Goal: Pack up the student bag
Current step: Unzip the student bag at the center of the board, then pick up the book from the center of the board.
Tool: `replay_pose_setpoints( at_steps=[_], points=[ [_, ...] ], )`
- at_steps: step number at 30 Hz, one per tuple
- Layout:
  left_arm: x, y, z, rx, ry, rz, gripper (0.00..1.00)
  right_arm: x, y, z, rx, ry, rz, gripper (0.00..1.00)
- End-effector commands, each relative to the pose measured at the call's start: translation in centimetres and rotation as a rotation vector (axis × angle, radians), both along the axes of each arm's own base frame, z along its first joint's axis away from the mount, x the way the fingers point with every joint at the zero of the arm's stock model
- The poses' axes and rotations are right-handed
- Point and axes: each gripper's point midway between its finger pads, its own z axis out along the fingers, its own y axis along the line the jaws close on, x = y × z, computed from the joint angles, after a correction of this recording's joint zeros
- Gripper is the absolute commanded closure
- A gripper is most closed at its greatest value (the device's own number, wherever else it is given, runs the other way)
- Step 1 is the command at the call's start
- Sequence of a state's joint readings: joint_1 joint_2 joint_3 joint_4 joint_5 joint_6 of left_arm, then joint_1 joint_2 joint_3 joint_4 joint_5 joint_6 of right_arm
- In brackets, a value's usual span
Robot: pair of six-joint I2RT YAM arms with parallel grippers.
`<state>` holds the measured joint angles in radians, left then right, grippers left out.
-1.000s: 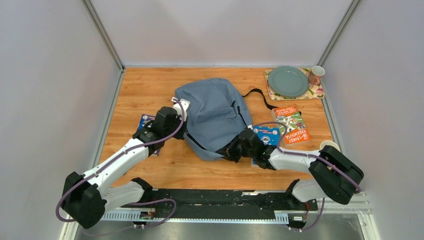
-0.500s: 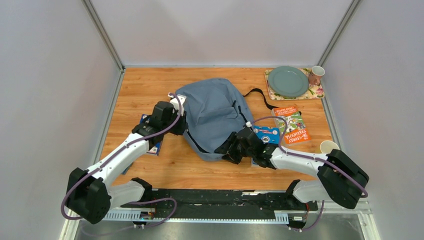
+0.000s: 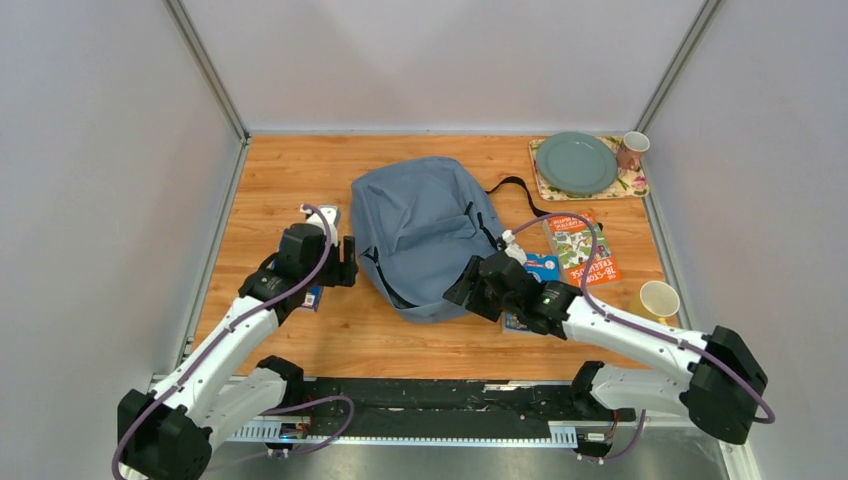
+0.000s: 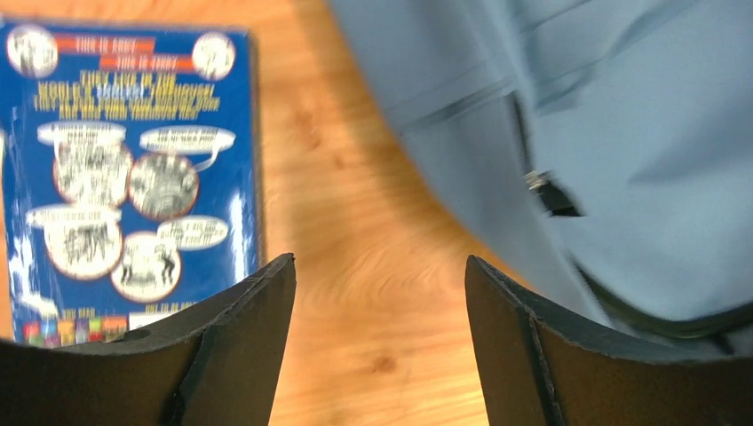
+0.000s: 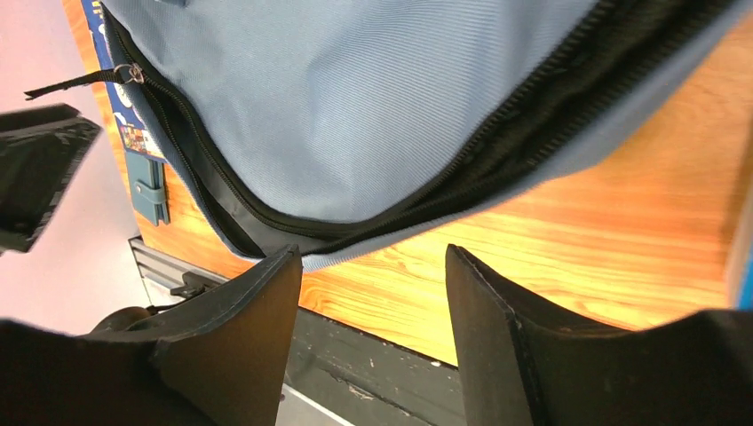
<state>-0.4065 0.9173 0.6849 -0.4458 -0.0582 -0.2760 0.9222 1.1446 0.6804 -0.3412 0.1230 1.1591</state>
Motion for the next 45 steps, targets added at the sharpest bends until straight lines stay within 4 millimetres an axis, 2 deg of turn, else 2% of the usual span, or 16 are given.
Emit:
replay_pose_setpoints(
  at_steps=[1,6,17,21,24,28,30,32,33,34,35,37,38,39,42,45],
  points=[
    [-2.2,3.0,-3.4,0.028,0.117,0.153,0.22,0.1,-3.2,0.1,-0.086,-0.056,-0.062,0.37],
    [-3.2,2.7,-4.4,-0.014,0.157,0.161,0.22,0.1,-5.7,1.9,-0.096,-0.120,-0.121,0.37],
    [-2.2,3.3,-0.6,-0.039,0.033,0.196,0.20,0.5,-14.3,3.7,-0.216,-0.246,-0.404,0.35],
    [-1.9,3.9,0.7,-0.046,-0.038,0.222,0.20,0.2,-15.0,4.0,-0.233,-0.281,-0.372,0.33],
    [-1.5,5.4,0.9,0.036,-0.064,0.254,0.15,0.2,-13.1,5.5,-0.185,-0.335,-0.250,0.33],
    [-0.8,8.0,-0.3,0.154,0.009,0.302,0.13,-0.3,-8.7,7.8,-0.064,-0.368,-0.065,0.32],
    [0.1,8.6,-0.2,0.115,0.052,0.319,0.12,0.0,-6.3,9.2,-0.013,-0.383,0.001,0.32],
    [1.1,11.2,0.2,0.060,0.071,0.412,0.12,-0.1,-4.0,10.1,0.002,-0.367,0.085,0.32],
    [1.5,10.9,0.2,0.006,0.079,0.393,0.11,0.0,-3.7,10.1,-0.013,-0.359,0.090,0.31],
    [1.9,13.2,0.3,-0.021,0.074,0.471,0.11,0.4,-3.8,10.1,-0.039,-0.359,0.061,0.31],
    [2.3,13.5,0.1,-0.041,0.088,0.478,0.11,0.7,-3.9,9.3,-0.079,-0.335,0.051,0.31],
    [2.4,17.3,0.0,-0.077,0.118,0.662,0.09,1.1,-2.6,10.5,-0.037,-0.365,0.065,0.31],
    [2.7,18.1,0.1,-0.137,0.111,0.698,0.09,1.1,-1.8,11.0,-0.002,-0.377,0.087,0.30],
    [4.3,17.2,1.1,-0.235,0.053,0.635,0.09,1.1,-1.1,11.2,0.027,-0.380,0.105,0.30],
    [5.5,19.0,0.7,-0.197,0.022,0.670,0.09,0.7,2.1,12.7,0.086,-0.385,0.188,0.30],
    [6.5,19.0,-0.5,-0.181,0.024,0.612,0.08,-0.1,4.7,11.9,0.037,-0.369,0.267,0.30]
  ],
)
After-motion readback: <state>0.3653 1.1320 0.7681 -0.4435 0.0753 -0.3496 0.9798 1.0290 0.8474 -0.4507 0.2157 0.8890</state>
